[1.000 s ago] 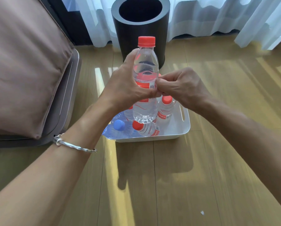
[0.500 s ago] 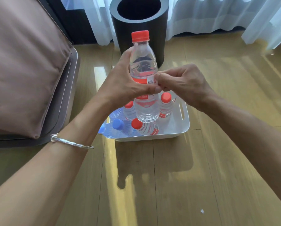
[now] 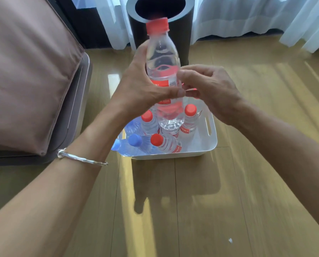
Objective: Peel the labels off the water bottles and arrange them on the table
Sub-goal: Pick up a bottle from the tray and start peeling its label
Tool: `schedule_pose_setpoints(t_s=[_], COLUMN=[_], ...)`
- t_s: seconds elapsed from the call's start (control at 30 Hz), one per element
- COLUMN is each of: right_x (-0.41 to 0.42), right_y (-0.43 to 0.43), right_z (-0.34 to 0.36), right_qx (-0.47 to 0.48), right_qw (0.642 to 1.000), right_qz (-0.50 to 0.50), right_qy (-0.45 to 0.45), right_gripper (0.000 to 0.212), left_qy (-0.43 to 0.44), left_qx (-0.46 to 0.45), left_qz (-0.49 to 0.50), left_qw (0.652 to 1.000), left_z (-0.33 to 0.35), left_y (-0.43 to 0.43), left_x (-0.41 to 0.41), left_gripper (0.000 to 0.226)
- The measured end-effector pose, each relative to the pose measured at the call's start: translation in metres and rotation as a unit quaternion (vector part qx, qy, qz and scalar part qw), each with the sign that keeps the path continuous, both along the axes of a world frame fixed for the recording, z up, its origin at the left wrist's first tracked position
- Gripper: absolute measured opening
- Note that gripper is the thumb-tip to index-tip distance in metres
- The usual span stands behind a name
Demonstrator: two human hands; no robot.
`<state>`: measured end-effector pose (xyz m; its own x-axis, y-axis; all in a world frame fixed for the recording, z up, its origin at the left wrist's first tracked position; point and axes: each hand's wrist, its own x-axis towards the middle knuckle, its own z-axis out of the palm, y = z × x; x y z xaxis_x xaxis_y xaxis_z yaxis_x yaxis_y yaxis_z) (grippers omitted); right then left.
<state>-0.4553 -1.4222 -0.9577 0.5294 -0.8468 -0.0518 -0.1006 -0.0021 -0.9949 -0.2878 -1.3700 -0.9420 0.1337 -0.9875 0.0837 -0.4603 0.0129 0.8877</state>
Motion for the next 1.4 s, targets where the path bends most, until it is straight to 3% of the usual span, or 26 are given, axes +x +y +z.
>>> schedule_pose_setpoints(t_s=[0.1, 0.37, 0.53, 0.63, 0.87, 0.97, 1.07, 1.27, 1.4], right_x=[0.003, 0.007, 0.008, 0.011, 0.017, 0.016, 0.016, 0.020, 0.024], right_y=[0.001, 0.004, 0.003, 0.005, 0.008, 0.007, 0.010, 0.010, 0.008], right_z=[-0.003, -0.007, -0.003, -0.004, 0.001, 0.000, 0.000, 0.004, 0.001], right_qx=[0.096, 0.107, 0.172, 0.181, 0.156, 0.197, 0.207, 0.239, 0.227], right_qw=[0.992, 0.989, 0.979, 0.974, 0.979, 0.972, 0.966, 0.955, 0.957], right_qz=[0.056, 0.071, 0.066, 0.061, 0.062, 0.034, 0.036, 0.012, -0.032], right_qy=[-0.058, -0.075, -0.091, -0.118, -0.117, -0.125, -0.147, -0.177, -0.177], right_gripper=[0.033, 0.029, 0.042, 0.031, 0.033, 0.036, 0.025, 0.038, 0.045], left_qy=[0.001, -0.001, 0.003, 0.006, -0.003, 0.002, -0.008, -0.008, -0.063], left_qx=[-0.005, -0.008, -0.017, -0.027, -0.034, -0.027, -0.028, -0.035, -0.043], left_qz=[-0.010, -0.032, -0.031, -0.031, -0.032, -0.028, -0.030, -0.023, -0.029], left_qw=[1.000, 0.999, 0.999, 0.999, 0.999, 0.999, 0.999, 0.999, 0.997], left_z=[0.005, 0.008, 0.008, 0.008, 0.010, 0.010, 0.009, 0.006, 0.003], left_y=[0.000, 0.002, -0.001, -0.001, -0.003, -0.003, -0.003, -0.001, 0.001], left_x=[-0.001, 0.002, 0.002, 0.001, 0.005, 0.003, 0.002, -0.004, -0.009], left_gripper=[0.094, 0.086, 0.090, 0.093, 0.090, 0.089, 0.092, 0.101, 0.094])
